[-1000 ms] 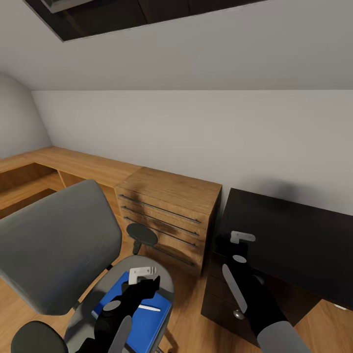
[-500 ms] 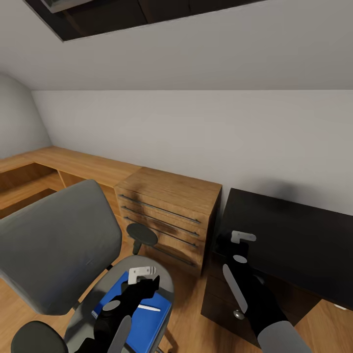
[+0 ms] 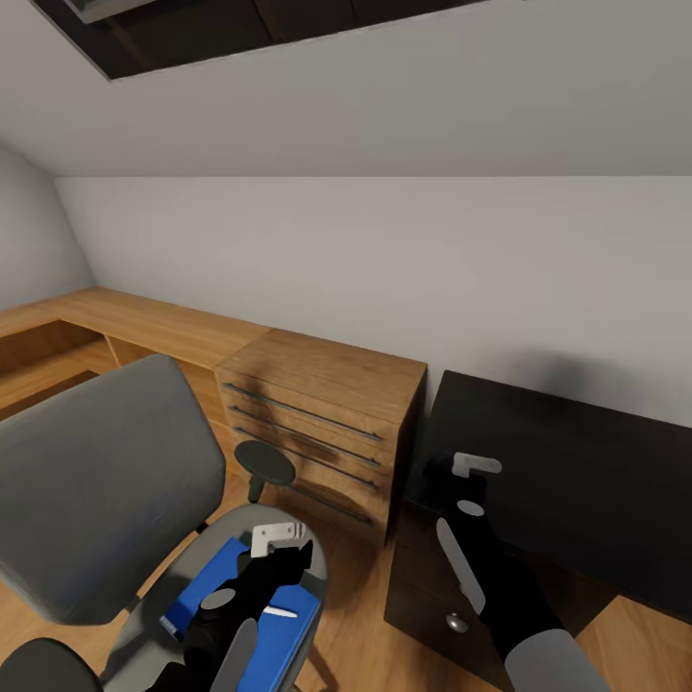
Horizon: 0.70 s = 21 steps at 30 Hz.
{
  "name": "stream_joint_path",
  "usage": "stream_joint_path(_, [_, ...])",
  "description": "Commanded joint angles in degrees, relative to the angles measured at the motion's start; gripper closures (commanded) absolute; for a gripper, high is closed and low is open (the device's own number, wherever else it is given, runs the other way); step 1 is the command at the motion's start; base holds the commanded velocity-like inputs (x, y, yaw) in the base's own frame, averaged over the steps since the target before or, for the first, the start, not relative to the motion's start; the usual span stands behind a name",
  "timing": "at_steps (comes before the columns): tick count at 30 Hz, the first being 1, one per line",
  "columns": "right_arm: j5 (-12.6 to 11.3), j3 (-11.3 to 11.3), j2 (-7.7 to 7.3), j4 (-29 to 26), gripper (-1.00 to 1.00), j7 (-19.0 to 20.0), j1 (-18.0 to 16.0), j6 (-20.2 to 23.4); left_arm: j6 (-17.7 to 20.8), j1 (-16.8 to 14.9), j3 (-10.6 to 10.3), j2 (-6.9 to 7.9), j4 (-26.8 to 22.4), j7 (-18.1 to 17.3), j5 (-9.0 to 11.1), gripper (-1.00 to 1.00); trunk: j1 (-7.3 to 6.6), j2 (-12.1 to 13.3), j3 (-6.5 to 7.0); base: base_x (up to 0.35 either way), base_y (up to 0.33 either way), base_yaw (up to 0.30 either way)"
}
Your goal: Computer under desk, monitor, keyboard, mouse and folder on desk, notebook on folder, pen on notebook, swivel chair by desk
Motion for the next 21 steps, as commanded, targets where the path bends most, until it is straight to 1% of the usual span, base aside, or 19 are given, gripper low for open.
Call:
stream_joint_path(1, [-0.4,0.1,-0.03,0.0,1.0,-0.3,0.0,0.2,0.2,0.0,-0.1,0.01,-0.1,0.5,0.6,-1.0,0.0,0.0,-0.06,0.004,-0.009,0.0])
stream_joint_path(8, [-0.7,0.1,-0.03,1.2,1.0,0.2,0.0,0.3,0.2,0.0,-0.3,0.01,-0.1,0.5,0.6,-1.0,0.0,0.0,-0.06,0.014,-0.002,0.0])
stream_joint_path(11, [-0.8,0.0,-0.03,2.9,1.0,0.3,0.0,0.3,0.2,0.0,-0.3,-0.02,-0.1,0.5,0.6,-1.0,0.0,0.0,-0.06,0.138,0.0,0.0])
stream_joint_path(14, [-0.9,-0.1,-0.07,3.5,1.0,0.4,-0.1,0.2,0.2,0.0,-0.3,-0.03,-0.1,0.5,0.6,-1.0,0.0,0.0,-0.06,0.133,0.0,0.0])
stream_joint_path(17, [-0.9,-0.2,-0.12,3.9,1.0,2.1,0.0,0.2,0.2,0.0,-0.3,-0.06,-0.1,0.4,0.6,-1.0,0.0,0.0,-0.06,0.041,0.0,0.0])
stream_joint_path(19, [-0.9,-0.3,-0.17,4.1,1.0,3.9,0.0,0.3,0.2,0.0,-0.4,-0.07,-0.1,0.4,0.6,-1.0,0.0,0.0,-0.06,0.014,0.0,0.0])
stream_joint_path(21, [-0.9,-0.8,-0.19,4.4,1.0,5.0,0.0,0.2,0.2,0.0,-0.4,-0.08,-0.1,0.4,0.6,-1.0,0.0,0.0,-0.06,0.006,0.0,0.0])
